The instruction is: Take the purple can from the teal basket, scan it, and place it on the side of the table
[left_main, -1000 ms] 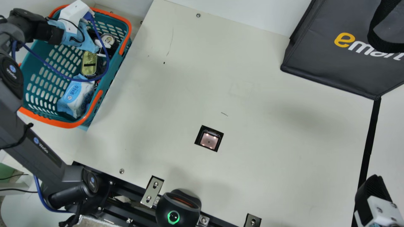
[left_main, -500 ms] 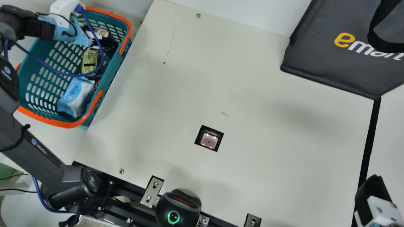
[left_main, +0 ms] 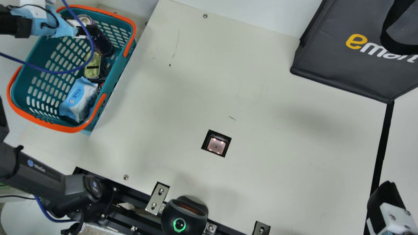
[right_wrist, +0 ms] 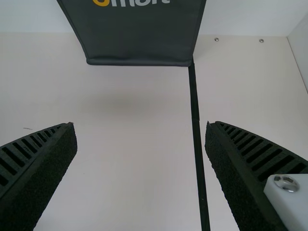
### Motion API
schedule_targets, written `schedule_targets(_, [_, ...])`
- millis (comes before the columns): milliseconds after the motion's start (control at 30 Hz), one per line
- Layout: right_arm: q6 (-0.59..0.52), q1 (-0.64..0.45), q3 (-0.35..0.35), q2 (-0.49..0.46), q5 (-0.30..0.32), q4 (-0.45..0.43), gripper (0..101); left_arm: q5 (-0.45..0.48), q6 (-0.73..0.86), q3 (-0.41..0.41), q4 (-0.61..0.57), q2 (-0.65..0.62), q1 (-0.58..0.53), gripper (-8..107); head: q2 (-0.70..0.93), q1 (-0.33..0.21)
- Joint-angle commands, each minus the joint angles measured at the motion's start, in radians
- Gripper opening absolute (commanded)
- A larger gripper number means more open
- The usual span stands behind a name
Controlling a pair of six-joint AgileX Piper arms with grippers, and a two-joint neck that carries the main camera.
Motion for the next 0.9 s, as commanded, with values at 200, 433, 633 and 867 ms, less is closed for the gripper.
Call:
schedule_targets(200, [0.0, 0.0, 0.0, 0.0, 0.0, 0.0, 95, -0.067, -0.248, 0.064, 0.109, -0.194, -0.014, -8, 0.002, -0.029])
schedule_targets(433, [0.0, 0.0, 0.0, 0.0, 0.0, 0.0, 95, -0.132, -0.485, 0.123, 0.249, -0.333, -0.052, -8, 0.002, -0.029])
schedule_targets(633, [0.0, 0.0, 0.0, 0.0, 0.0, 0.0, 95, -0.148, -0.681, 0.155, 0.378, -0.443, -0.106, -8, 0.002, -0.029])
schedule_targets(867, [0.0, 0.0, 0.0, 0.0, 0.0, 0.0, 95, -0.125, -0.872, 0.173, 0.514, -0.568, -0.195, -8, 0.002, -0.029])
